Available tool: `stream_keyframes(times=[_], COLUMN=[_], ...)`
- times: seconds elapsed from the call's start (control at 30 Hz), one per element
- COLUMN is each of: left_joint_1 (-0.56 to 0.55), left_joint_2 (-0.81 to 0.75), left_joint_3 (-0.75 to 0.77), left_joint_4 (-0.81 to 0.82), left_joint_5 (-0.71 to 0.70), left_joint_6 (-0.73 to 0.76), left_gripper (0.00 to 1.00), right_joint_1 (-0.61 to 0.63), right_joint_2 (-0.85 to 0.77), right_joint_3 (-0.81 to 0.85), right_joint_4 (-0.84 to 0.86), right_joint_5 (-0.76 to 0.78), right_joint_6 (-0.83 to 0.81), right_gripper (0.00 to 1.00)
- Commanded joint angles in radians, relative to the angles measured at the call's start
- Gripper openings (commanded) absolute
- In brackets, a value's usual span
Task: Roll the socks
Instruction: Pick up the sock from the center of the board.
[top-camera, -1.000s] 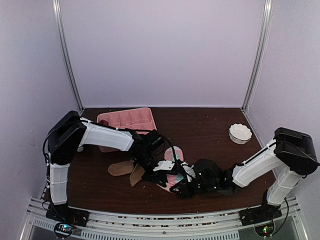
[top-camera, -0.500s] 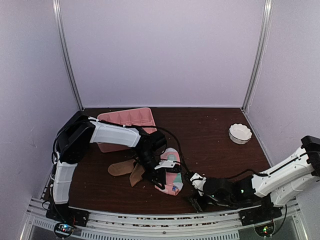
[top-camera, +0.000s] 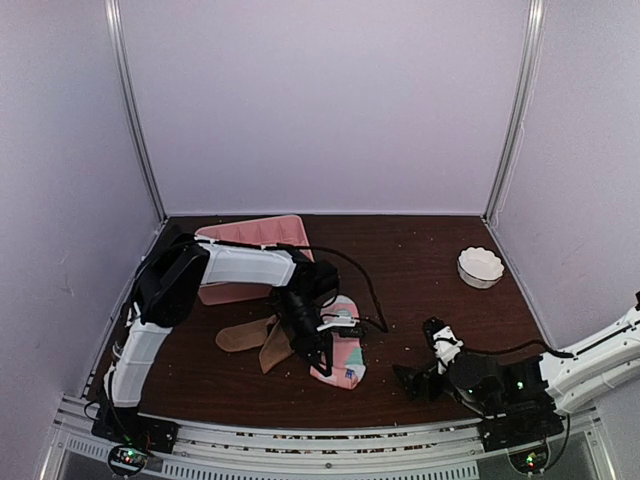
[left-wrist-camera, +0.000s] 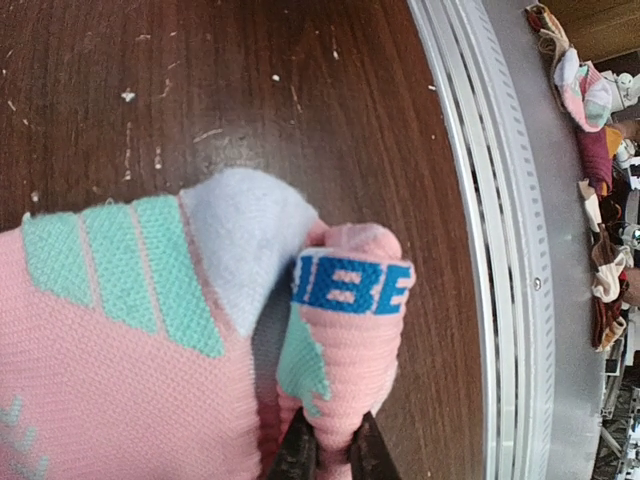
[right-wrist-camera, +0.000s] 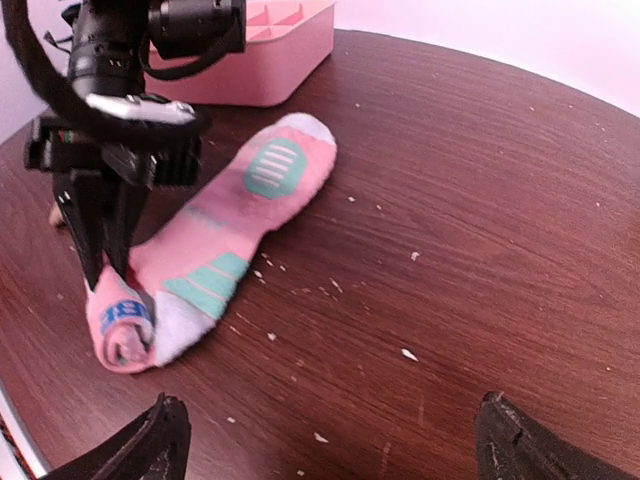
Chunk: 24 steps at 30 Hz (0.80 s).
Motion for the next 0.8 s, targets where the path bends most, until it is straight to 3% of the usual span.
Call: stream_keyframes(times=[0.0, 0.13, 0.3, 0.5, 0.77], left_joint_1=[0.007, 0.007, 0.007, 0.007, 0.007], left_joint_2=[0.1, 0.12, 0.137, 0.171, 0.176], left_joint_3=[0.005, 0.028, 0.044, 0.063, 0.08], left_joint_4=[-0.032, -0.032, -0.038, -0.066, -0.073], left_joint_5=[-0.159, -0.169, -0.166, -0.19, -0.184], left_joint_6=[-0.031, -0.056, -0.085, -0.093, -0.088], left_gripper=[0.04, 0.03, 0.03, 0.02, 0.02], right_joint_1=[0.001, 0.046, 0.047, 0.041, -0.001], right_joint_2=[0.002, 0.135, 0.32, 0.522, 0.622], right_joint_3=[-0.01, 0.106, 0.271, 0.438, 0.512], right_joint_4=[0.059, -0.001, -0.004, -0.051, -0.089], right_joint_5=[-0.073, -0.163, -0.243, -0.302, -0.342], right_joint_6=[-0.102, -0.32, -0.502, -0.655, -0.758], right_gripper=[0.99, 0.95, 0.84, 0.68, 0.57])
